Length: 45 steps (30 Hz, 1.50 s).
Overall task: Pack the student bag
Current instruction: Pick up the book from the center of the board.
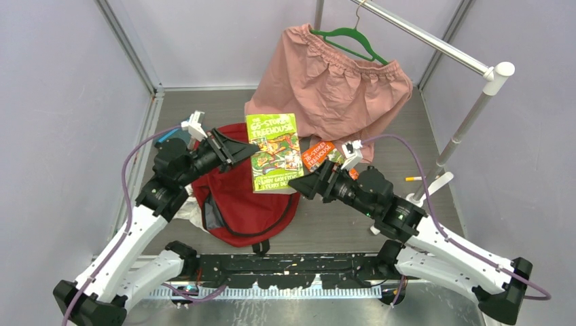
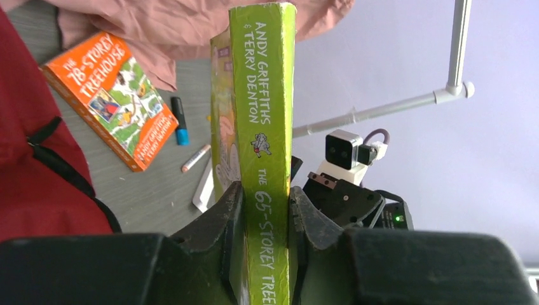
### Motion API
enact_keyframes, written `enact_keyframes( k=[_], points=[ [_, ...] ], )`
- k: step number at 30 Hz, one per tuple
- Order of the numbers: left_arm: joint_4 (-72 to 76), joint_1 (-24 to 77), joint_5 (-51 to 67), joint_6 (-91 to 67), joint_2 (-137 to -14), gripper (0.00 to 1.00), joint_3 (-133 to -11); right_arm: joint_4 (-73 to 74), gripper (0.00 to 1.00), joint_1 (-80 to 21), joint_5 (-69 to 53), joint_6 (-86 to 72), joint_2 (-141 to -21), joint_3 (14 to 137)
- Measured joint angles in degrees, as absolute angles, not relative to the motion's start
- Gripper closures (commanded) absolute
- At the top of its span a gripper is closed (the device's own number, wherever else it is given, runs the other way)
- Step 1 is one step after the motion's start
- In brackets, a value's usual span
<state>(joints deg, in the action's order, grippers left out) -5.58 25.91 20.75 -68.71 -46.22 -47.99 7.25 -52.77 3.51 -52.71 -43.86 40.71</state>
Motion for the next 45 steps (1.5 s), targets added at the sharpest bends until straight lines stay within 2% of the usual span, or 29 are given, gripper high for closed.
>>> enact_keyframes(
  k=[6,11,18,25,30,45],
  points=[
    [-1.76,25.91,25.41,-71.83,-50.39,1.00,-48.07,0.89,0.00,-52.82,-3.86,-56.05,-38.98,34.81],
    [-0.67,25.91,16.86,-73.65,-44.71,1.00,-44.27,-11.07,0.00,-52.82,-3.66,-64.27,-39.83,27.99],
    [-2.00,25.91,3.33,-73.71,-36.62,1.00,-40.23,-25.91,0.00,-53.21,-2.87,-72.86,-51.31,26.57],
    [-3.05,25.91,-0.60,-73.12,-36.07,1.00,-39.68,-39.57,0.00,-54.22,-4.80,-78.48,-63.83,27.73],
    [-3.22,25.91,-1.37,-73.14,-35.73,1.00,-39.05,-47.20,0.00,-55.35,-6.13,-79.94,-67.70,28.10],
    [-2.61,25.82,-1.96,-73.76,-36.62,1.00,-38.17,-52.34,0.00,-56.14,-7.11,-79.46,-70.06,31.99]
  ],
)
